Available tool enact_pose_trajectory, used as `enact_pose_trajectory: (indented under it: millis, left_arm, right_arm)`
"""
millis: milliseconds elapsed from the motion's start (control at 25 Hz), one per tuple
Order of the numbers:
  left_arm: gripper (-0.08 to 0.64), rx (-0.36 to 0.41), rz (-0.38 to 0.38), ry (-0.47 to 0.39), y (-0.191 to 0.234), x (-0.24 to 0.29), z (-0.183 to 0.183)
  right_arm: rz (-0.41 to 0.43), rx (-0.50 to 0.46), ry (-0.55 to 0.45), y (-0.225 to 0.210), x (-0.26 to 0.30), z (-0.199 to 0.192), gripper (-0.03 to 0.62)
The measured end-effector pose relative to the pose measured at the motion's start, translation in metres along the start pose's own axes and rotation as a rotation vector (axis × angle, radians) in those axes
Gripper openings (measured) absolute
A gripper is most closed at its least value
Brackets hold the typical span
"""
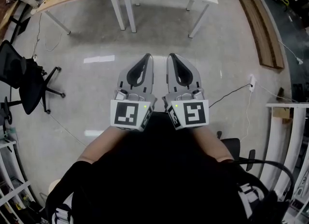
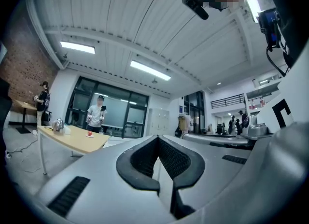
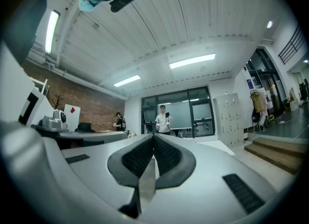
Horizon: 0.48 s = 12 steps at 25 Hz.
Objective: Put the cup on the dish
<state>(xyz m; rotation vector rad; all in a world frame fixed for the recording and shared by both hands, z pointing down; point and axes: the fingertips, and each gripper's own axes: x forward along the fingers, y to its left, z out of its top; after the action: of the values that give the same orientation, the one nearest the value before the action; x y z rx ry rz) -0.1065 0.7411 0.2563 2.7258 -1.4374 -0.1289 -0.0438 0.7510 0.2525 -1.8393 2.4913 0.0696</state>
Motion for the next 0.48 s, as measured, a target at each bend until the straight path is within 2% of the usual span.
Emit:
enact_pose_trajectory:
  millis: [240,480]
  left_arm:
    - [0.006,-0.043,-0.003,-0.014,0.036,-0.028,-0.008]
    - [0.006,-0.069,-0.015,-0.009,0.047,-0.043,-0.010]
  right_arm:
    - [-0.035,0.013,-0.019,0.037,0.004,-0.003,0.014]
    - [-0.067,-0.012,0.003,0.057,0.006,-0.007,0.014]
